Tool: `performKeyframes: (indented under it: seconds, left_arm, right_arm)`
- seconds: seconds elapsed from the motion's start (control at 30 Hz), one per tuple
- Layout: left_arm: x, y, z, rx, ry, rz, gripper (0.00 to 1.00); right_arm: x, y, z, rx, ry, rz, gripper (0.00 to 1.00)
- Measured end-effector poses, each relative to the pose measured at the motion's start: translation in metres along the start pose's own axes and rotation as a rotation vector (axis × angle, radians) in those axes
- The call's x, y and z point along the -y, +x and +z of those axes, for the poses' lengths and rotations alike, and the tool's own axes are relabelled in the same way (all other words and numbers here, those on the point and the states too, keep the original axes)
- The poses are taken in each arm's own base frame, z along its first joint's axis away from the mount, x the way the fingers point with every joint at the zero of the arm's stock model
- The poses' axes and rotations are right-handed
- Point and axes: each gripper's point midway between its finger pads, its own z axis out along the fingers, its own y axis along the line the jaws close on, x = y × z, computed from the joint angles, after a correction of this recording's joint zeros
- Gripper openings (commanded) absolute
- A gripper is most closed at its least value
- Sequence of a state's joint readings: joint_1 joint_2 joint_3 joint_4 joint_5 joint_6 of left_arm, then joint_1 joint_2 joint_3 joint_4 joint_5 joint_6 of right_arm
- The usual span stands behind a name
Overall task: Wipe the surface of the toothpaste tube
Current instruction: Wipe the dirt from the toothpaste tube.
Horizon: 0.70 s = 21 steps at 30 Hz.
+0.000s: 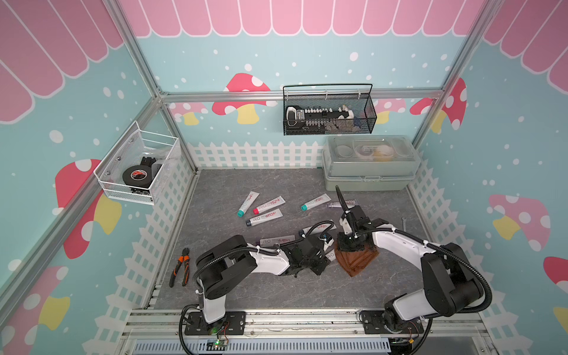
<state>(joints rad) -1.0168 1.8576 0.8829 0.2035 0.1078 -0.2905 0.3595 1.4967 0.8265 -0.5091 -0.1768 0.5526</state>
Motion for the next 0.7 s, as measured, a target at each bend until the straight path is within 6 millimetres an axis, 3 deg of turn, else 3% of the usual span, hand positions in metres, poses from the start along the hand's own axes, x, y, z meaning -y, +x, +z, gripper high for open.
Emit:
performKeyframes:
  seconds: [0.17,0.27,0.53,0.7]
  left_arm:
    - [-0.003,0.000,-0.002,0.009,-0.013,0.007,0.29]
    - [-0.006,0.001,-0.003,0.011,-0.030,0.007,0.29]
    - [-0.009,0.001,-0.003,0.014,-0.072,0.018,0.29]
    - [-0.009,0.001,-0.003,0.014,-0.074,0.019,0.29]
  right_arm:
    - [0.040,-0.014,0.000,0.029,0.076,0.110,0.00]
    - [0.053,-0.016,-0.001,0.035,0.125,0.124,0.00]
    - [0.050,-0.014,-0.004,0.011,0.116,0.083,0.00]
    - [0.036,-0.007,-0.027,0.025,0.080,0.052,0.00]
